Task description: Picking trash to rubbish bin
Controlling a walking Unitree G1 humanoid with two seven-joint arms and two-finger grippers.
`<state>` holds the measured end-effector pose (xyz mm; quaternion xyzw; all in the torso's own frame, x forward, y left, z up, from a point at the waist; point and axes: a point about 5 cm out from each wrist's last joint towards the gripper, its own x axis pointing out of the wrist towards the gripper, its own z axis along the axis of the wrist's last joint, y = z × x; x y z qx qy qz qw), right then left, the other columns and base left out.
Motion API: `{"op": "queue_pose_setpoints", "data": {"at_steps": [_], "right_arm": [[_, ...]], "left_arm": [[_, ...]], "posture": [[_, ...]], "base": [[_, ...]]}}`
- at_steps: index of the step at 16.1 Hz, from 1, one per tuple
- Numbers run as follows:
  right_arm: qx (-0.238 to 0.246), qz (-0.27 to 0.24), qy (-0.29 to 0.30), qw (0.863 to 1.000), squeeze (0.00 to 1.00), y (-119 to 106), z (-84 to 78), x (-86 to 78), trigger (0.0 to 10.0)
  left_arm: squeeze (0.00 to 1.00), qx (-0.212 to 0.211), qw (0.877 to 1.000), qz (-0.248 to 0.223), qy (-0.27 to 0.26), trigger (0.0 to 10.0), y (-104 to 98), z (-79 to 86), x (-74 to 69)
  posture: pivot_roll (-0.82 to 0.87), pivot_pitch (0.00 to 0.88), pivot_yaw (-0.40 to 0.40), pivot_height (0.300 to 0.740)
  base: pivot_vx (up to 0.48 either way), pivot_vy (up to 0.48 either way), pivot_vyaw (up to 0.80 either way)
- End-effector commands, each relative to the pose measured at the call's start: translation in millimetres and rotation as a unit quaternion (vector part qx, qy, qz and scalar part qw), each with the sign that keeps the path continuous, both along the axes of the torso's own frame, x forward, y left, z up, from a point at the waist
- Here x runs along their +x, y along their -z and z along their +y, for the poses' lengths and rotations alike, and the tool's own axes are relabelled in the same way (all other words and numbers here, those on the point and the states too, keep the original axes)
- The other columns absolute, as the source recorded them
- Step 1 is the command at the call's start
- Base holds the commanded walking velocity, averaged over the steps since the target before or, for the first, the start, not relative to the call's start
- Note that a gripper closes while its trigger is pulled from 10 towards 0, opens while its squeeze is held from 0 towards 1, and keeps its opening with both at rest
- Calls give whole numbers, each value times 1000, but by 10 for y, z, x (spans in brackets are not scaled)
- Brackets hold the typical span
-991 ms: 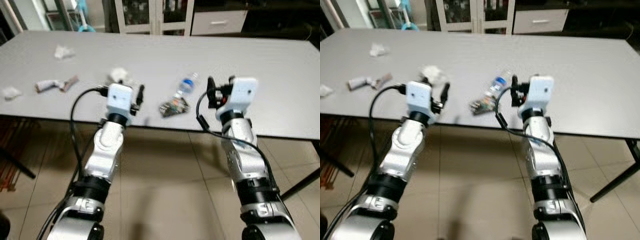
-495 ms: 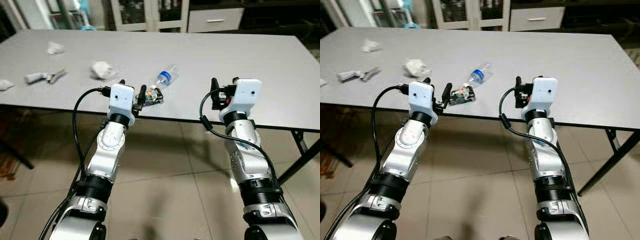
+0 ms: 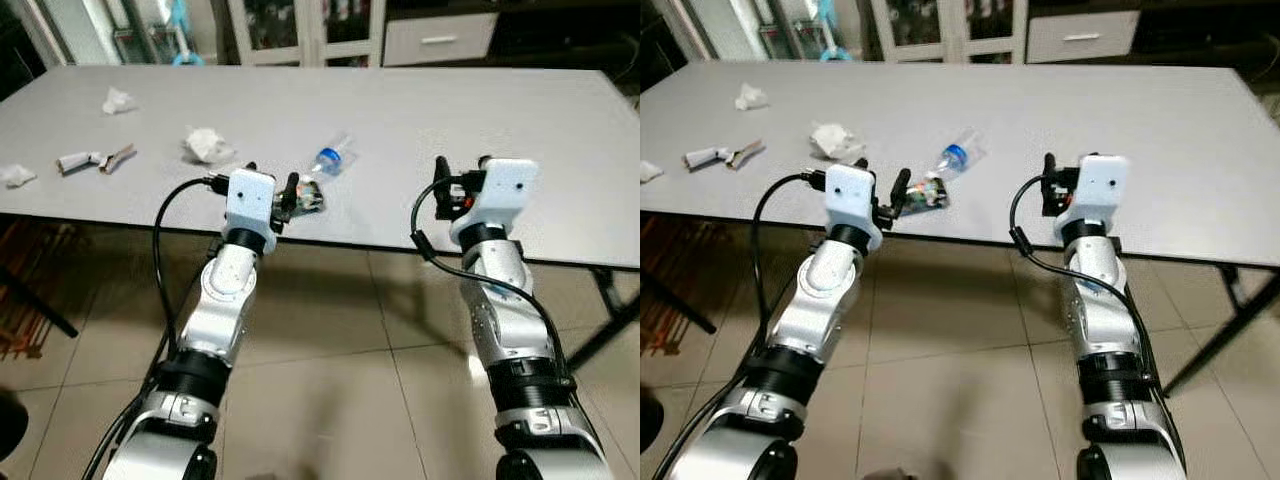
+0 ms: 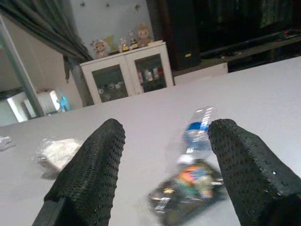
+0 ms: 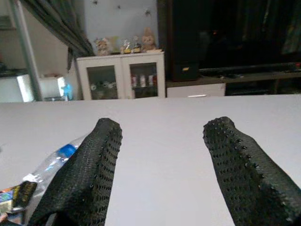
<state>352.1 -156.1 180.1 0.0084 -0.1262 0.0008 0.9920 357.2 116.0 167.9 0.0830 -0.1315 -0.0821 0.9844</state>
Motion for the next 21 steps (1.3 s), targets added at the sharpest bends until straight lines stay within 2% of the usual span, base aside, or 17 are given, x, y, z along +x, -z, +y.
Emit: {"op": "queue_pose_setpoints", "data": {"at_steps": [1, 14, 17, 21], "right_arm": [[4, -5, -16, 1000, 0, -38, 102, 5, 10000], [7, -6, -20, 1000, 0, -36, 129, 10, 10000], [7, -6, -21, 1000, 0, -31, 137, 6, 10000], [7, -2, -21, 1000, 0, -15, 137, 3, 10000]], "left_arm": [[0, 3, 1000, 0, -13, 10000, -19, 92, 16], [0, 5, 1000, -7, -9, 10000, -54, 74, 22], [0, 5, 1000, -6, -7, 10000, -51, 68, 21], [0, 6, 1000, -4, 0, 10000, -27, 41, 6]], "posture": [[-59, 64, 53, 740], [-61, 47, 59, 740], [-63, 47, 60, 740], [-60, 57, 58, 740]], "base": [[390, 0, 0], [372, 0, 0], [252, 0, 0], [0, 0, 0]]}}
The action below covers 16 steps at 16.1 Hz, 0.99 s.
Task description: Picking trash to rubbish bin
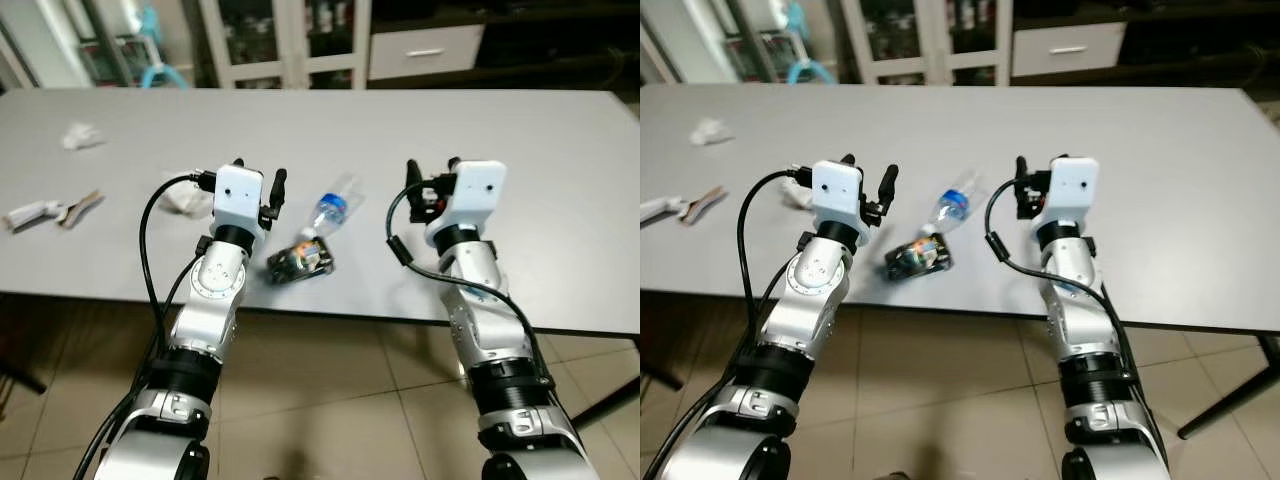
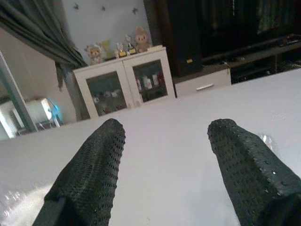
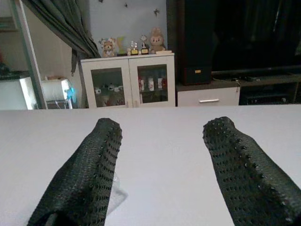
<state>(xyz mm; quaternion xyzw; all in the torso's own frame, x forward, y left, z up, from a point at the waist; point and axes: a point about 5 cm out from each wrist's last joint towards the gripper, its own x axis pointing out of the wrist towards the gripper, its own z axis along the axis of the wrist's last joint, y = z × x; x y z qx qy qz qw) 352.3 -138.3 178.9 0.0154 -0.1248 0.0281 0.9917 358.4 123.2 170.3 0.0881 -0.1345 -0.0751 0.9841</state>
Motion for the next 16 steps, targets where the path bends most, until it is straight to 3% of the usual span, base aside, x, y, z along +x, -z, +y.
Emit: {"op": "queue_pose_setpoints", "data": {"at_steps": [1, 4, 16], "right_arm": [[4, -3, 7, 1000, 0, -26, -40, 1, 10000], [4, -3, 6, 1000, 0, -26, -33, 1, 10000], [5, -3, 7, 1000, 0, -29, -36, 5, 10000]], "left_arm": [[0, 4, 1000, 2, 7, 10000, 8, -27, -8], [0, 4, 1000, 7, 3, 10000, 9, -6, 0], [0, 1, 1000, 6, 2, 10000, -1, -8, 7]], "posture": [[-59, 59, 60, 740], [-59, 61, 61, 740], [-60, 65, 59, 740]], "base": [[0, 0, 0], [0, 0, 0], [307, 0, 0]]}}
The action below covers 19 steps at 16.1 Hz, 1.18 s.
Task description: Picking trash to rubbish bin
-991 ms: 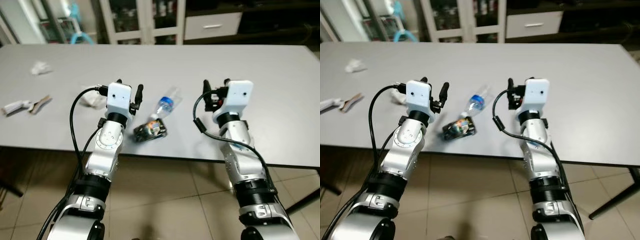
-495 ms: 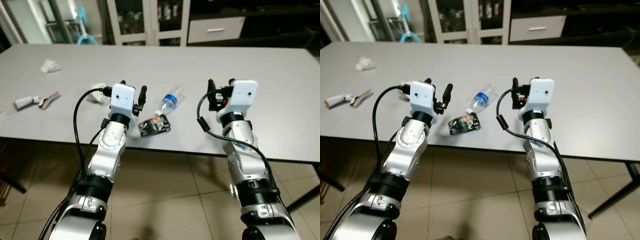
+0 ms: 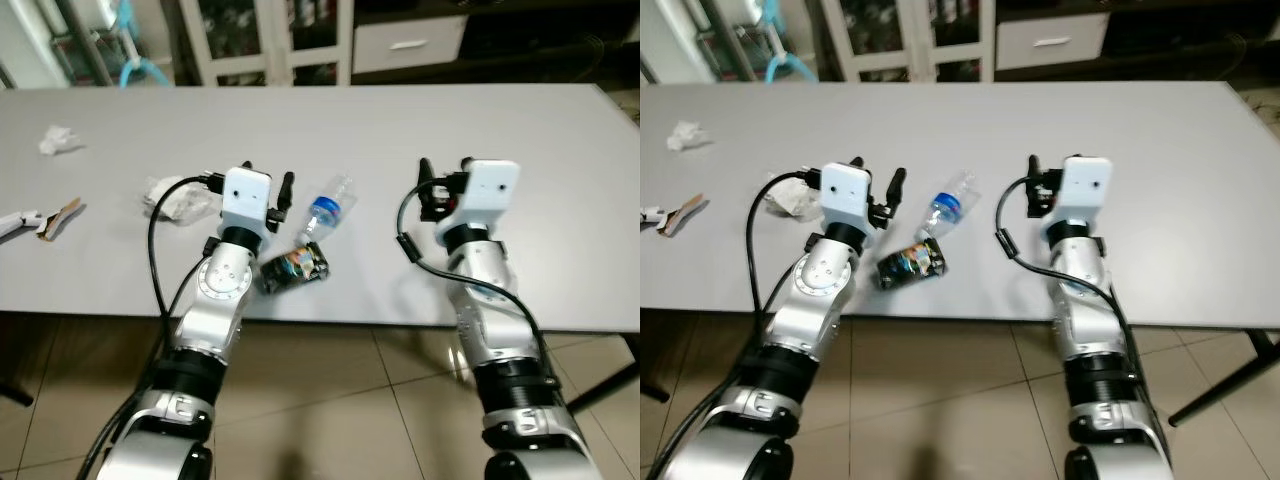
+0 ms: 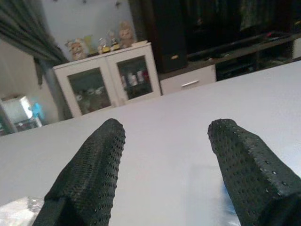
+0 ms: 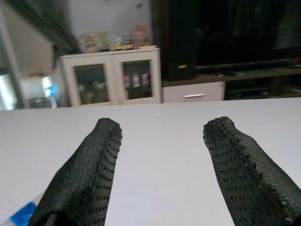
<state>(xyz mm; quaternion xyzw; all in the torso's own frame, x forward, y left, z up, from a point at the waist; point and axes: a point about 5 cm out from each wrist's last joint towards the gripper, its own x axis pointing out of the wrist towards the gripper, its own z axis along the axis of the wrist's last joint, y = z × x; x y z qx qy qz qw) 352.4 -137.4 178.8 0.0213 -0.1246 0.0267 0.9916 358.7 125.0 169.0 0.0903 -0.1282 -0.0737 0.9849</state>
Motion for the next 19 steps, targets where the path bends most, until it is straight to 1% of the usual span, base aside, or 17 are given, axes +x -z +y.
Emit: {"op": "queue_pose_setpoints", "data": {"at_steps": [1, 4, 8, 11, 13, 15, 16, 18, 19], "right_arm": [[-1, -4, 6, 1000, 0, -30, -44, 5, 10000], [-1, -4, 7, 1000, 0, -32, -47, 5, 10000], [-1, -3, 7, 1000, 0, -29, -43, 5, 10000], [-2, -3, 7, 1000, 0, -28, -51, 4, 10000], [3, 0, 0, 1000, 0, -27, -62, -3, 10000], [-1, 3, -9, 1000, 0, -21, -81, -17, 10000], [1, 14, -43, 999, 0, 5, -45, -38, 10000], [-19, 23, -121, 992, 0, 35, 24, -115, 10000], [-25, 26, -128, 991, 0, 40, 21, -126, 10000]], "left_arm": [[0, -1, 1000, 0, 4, 10000, -19, -27, 5], [0, -3, 1000, -4, 6, 10000, -32, -35, 2], [0, -7, 1000, -12, 9, 10000, -52, -36, -5], [0, 5, 1000, -10, 27, 10000, -52, -30, -15], [0, 6, 999, 6, 34, 10000, -8, 45, -13], [0, 15, 999, 22, 38, 10000, 47, 124, -15], [0, 20, 998, 30, 44, 10000, 72, 156, -23], [0, 33, 997, 40, 58, 10000, 104, 203, -44], [0, 36, 997, 42, 59, 10000, 111, 212, -47]], "posture": [[-61, 64, 59, 740], [-60, 65, 60, 740], [-58, 65, 61, 740], [-58, 65, 63, 740], [-60, 62, 63, 740], [-61, 61, 62, 740], [-62, 60, 60, 740], [-64, 60, 58, 740], [-64, 60, 58, 740]], "base": [[334, 0, 0], [341, 0, 0], [0, 0, 0], [0, 0, 0], [0, 0, 0], [0, 0, 0], [0, 0, 0], [0, 0, 0], [0, 0, 0]]}}
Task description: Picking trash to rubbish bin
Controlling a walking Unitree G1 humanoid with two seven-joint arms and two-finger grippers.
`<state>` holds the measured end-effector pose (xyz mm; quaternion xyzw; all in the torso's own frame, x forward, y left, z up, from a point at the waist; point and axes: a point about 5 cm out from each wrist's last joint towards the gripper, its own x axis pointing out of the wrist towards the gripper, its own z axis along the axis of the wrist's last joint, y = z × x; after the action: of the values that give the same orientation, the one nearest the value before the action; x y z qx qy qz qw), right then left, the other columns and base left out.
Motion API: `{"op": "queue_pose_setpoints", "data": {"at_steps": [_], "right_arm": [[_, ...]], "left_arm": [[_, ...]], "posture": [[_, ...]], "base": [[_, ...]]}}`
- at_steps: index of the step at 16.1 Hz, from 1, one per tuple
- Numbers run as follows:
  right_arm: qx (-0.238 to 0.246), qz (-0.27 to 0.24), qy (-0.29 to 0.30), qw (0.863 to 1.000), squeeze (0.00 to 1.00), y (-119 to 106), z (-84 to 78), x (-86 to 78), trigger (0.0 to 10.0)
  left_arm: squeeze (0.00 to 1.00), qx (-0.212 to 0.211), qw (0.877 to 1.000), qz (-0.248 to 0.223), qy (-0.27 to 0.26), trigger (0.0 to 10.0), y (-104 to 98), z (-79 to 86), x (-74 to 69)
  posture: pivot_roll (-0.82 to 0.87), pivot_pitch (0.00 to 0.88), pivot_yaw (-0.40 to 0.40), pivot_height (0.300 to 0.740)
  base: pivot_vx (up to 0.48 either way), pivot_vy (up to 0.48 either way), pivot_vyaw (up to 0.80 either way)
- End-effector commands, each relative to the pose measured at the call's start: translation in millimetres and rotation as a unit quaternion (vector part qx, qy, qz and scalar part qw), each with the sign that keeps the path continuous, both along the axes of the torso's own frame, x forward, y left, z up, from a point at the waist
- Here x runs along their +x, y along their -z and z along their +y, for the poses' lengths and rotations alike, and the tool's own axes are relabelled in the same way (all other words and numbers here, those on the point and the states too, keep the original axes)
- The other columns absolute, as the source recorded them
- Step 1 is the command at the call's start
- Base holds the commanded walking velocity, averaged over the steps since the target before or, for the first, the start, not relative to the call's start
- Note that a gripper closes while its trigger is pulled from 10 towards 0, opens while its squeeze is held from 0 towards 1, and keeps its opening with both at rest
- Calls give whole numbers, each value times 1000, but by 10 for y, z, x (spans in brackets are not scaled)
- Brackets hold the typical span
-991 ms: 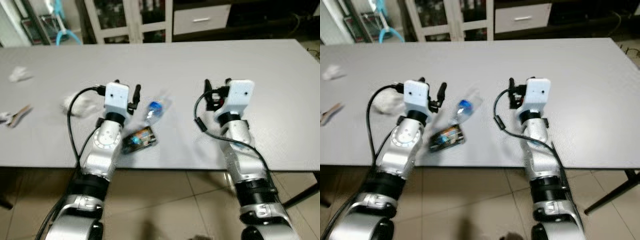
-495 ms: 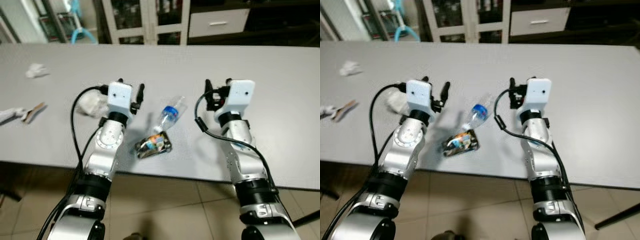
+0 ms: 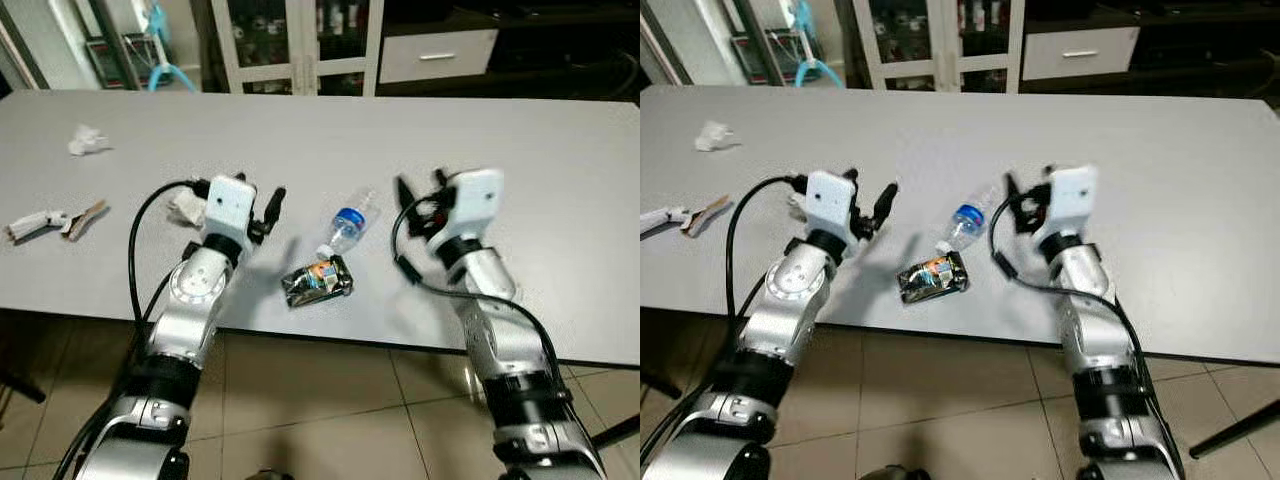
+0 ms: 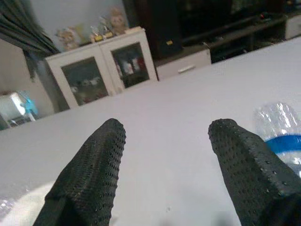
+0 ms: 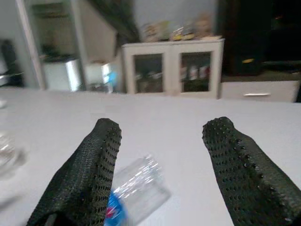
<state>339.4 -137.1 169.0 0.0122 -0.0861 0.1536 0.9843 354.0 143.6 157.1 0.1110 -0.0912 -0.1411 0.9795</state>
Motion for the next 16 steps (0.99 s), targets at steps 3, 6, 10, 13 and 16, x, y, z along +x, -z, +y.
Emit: {"op": "queue_pose_setpoints", "data": {"at_steps": [3, 6, 10, 13, 16], "right_arm": [[-25, 12, -120, 992, 0, -26, 53, -143, 10000], [-54, 35, -188, 980, 0, 70, 98, -274, 10000], [-91, 65, -248, 962, 0, 178, 95, -398, 10000], [-109, 89, -282, 949, 0, 268, 56, -501, 10000], [-110, 92, -269, 952, 0, 277, 15, -492, 10000]], "left_arm": [[0, 12, 999, 24, 32, 10000, 71, 34, -54], [0, 17, 998, 35, 52, 10000, 107, 26, -87], [0, 13, 993, 52, 109, 10000, 114, -19, -146], [600, -3, 987, 65, 148, 10000, 68, 23, -167], [1000, -28, 987, 55, 149, 10000, -79, 81, -125]], "posture": [[-69, 58, 52, 740], [-70, 53, 51, 740], [-68, 60, 52, 740], [-65, 69, 55, 740], [-67, 72, 59, 740]], "base": [[0, 0, 0], [0, 0, 0], [0, 0, 0], [0, 0, 0], [0, 0, 0]]}}
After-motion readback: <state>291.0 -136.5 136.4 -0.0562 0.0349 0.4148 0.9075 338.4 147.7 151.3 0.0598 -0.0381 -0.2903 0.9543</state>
